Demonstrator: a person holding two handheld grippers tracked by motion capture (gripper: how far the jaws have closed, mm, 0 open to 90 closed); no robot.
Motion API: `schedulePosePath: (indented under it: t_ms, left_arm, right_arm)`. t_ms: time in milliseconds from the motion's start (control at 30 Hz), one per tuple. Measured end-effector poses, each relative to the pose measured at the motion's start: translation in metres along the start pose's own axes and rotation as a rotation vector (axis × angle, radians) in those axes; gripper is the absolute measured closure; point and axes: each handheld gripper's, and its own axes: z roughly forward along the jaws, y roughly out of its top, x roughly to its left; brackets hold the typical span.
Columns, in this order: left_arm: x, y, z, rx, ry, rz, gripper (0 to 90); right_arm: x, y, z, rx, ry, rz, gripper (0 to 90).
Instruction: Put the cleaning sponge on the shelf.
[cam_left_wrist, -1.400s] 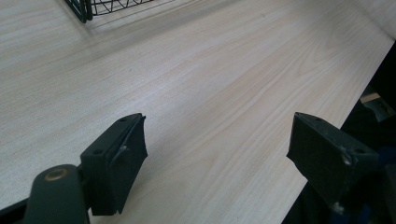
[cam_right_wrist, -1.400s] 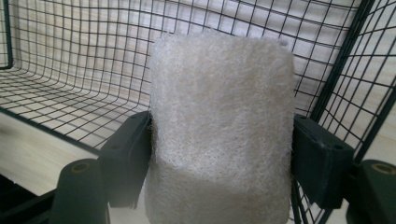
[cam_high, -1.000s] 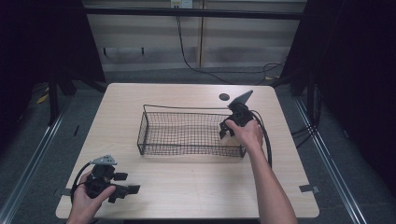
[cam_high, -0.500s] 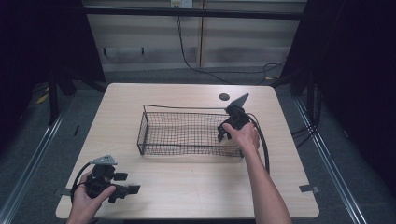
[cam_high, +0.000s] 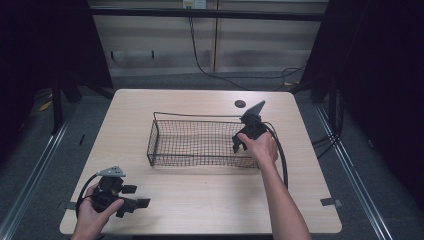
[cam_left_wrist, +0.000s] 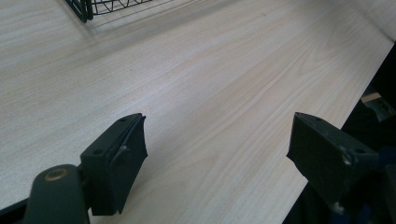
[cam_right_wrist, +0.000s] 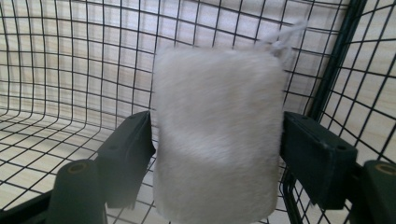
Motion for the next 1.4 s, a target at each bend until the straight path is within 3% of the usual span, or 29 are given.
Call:
schedulePosePath:
  t_ms: [300, 567, 1200, 1400]
  left_arm:
    - [0.0, 0.0, 0.0, -0.002, 0.002, 0.0, 18.9]
    - [0.0, 0.0, 0.0, -0.003, -0.001, -0.003, 18.9]
    - [0.0, 0.0, 0.0, 0.001, -0.001, 0.0, 18.9]
    - [0.0, 0.0, 0.0, 0.003, -0.001, 0.002, 18.9]
  right_arm:
    - [-0.001, -0.001, -0.002, 0.005, 0.005, -0.006, 23.6]
    - [-0.003, -0.005, -0.009, -0.014, 0.037, -0.029, 17.7]
    - [-0.008, -0.019, -0.03, -0.091, 0.09, -0.083, 17.4]
    - [-0.012, -0.024, -0.038, -0.127, 0.139, -0.108, 17.3]
